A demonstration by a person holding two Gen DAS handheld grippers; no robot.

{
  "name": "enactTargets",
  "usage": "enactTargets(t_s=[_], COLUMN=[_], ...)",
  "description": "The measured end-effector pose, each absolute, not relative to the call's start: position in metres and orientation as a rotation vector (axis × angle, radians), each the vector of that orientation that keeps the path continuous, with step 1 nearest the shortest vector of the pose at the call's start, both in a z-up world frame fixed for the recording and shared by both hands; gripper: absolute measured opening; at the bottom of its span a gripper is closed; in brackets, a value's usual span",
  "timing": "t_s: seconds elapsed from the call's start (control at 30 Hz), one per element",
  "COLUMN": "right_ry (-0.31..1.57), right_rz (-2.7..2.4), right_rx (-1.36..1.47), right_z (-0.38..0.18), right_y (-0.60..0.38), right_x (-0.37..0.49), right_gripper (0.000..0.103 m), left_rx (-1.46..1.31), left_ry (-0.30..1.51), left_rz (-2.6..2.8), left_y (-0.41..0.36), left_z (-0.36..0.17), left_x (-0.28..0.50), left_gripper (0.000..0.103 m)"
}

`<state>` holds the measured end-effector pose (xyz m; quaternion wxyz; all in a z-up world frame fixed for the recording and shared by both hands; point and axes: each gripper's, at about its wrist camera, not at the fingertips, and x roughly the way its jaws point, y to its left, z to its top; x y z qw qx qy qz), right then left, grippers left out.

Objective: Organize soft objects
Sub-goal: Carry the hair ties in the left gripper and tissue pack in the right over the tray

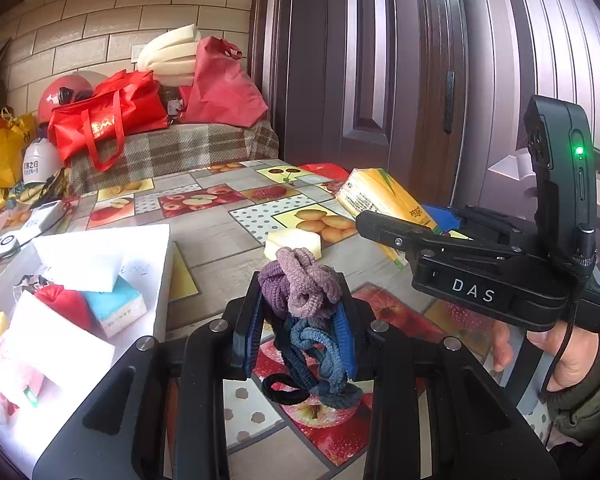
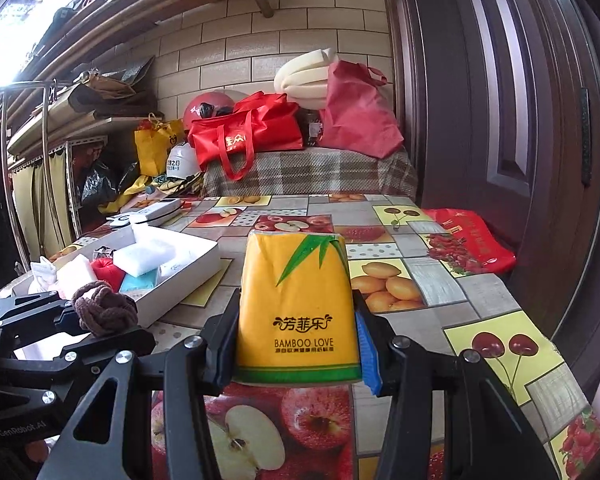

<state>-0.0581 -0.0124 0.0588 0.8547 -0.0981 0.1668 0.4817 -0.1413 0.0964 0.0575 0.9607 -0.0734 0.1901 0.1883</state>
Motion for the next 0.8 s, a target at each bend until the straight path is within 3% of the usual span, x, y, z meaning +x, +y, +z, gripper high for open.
enactTargets(t_s=[0.8], right_ry=[0.367], right_rz=[1.039], right_rx=[-0.224], right_z=[0.058], right_y=[-0.002], right_x=[-0.072], right_gripper=[0.05], left_rx=[-0.17], left_ry=[0.384], left_rz=[0.403], left_y=[0.104], left_z=[0.056], left_x=[-0.156], left_gripper=[0.031])
